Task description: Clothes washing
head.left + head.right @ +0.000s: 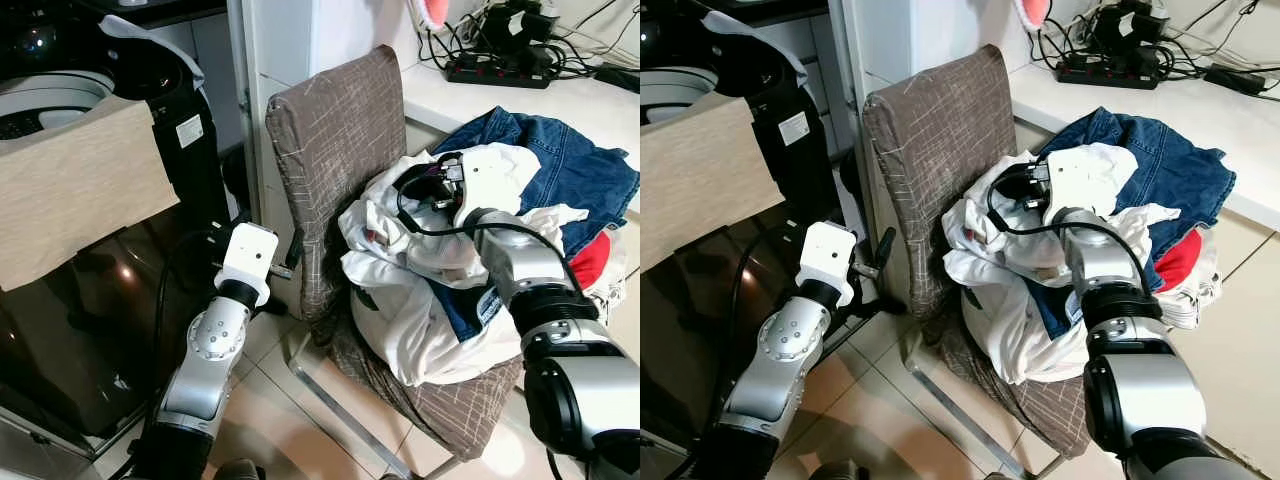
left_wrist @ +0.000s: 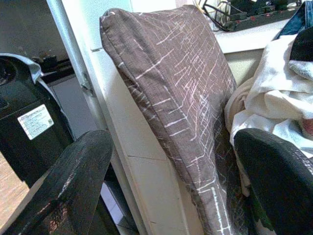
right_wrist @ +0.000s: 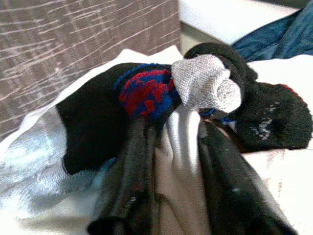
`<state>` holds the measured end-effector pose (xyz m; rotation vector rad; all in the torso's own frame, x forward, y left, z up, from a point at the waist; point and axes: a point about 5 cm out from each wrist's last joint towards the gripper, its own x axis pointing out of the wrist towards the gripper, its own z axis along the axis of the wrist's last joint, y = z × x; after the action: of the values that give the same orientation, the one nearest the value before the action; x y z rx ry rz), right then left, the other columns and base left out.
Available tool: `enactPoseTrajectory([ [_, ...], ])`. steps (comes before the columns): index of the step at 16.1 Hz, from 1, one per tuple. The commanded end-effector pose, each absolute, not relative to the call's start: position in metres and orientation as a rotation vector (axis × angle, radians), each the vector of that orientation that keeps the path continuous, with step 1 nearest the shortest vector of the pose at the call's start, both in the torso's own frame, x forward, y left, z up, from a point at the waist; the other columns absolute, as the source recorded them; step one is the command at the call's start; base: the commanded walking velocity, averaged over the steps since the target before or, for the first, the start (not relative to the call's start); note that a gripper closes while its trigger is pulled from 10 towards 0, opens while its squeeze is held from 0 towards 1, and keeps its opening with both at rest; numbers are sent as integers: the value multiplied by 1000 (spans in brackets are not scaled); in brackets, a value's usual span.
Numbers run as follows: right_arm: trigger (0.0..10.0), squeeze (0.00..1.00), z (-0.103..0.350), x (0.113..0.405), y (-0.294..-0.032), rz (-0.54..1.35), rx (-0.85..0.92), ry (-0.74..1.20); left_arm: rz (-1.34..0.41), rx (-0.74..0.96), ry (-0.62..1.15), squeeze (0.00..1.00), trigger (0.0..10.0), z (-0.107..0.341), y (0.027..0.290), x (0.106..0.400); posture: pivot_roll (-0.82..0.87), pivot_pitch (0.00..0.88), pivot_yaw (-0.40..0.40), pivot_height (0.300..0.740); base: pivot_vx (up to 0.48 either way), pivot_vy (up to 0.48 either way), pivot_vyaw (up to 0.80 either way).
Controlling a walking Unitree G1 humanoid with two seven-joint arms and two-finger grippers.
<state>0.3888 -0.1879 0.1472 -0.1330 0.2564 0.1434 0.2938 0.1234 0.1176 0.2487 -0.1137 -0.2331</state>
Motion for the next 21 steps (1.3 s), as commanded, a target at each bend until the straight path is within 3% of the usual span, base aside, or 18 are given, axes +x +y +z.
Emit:
enactPoseTrajectory([
  [1,10000,1000,163,392,-194,130,-117,213,-244,248,-120,0,10000,120,122,295,51,11,-36,732,0,0,0],
  [6,10000,1000,155,393,-197,64,-159,268,-249,249,-120,0,10000,121,121,295,47,12,-31,732,0,0,0],
  [7,10000,0,158,393,-198,38,-159,230,-249,250,-120,0,10000,121,121,295,47,12,-31,732,0,0,0],
  [12,10000,0,175,403,-193,-24,-159,113,-252,253,-124,0,10000,122,121,297,59,4,-23,732,0,0,0],
  [18,10000,0,178,408,-183,-13,-207,111,-247,257,-125,0,10000,123,123,295,85,10,-26,732,0,0,0],
  [19,0,0,181,410,-179,2,-166,104,-241,259,-124,0,10000,123,125,294,94,12,-30,732,0,0,0],
  [21,0,0,186,412,-175,14,-128,85,-229,261,-123,0,10000,123,128,292,109,15,-36,732,0,0,0],
])
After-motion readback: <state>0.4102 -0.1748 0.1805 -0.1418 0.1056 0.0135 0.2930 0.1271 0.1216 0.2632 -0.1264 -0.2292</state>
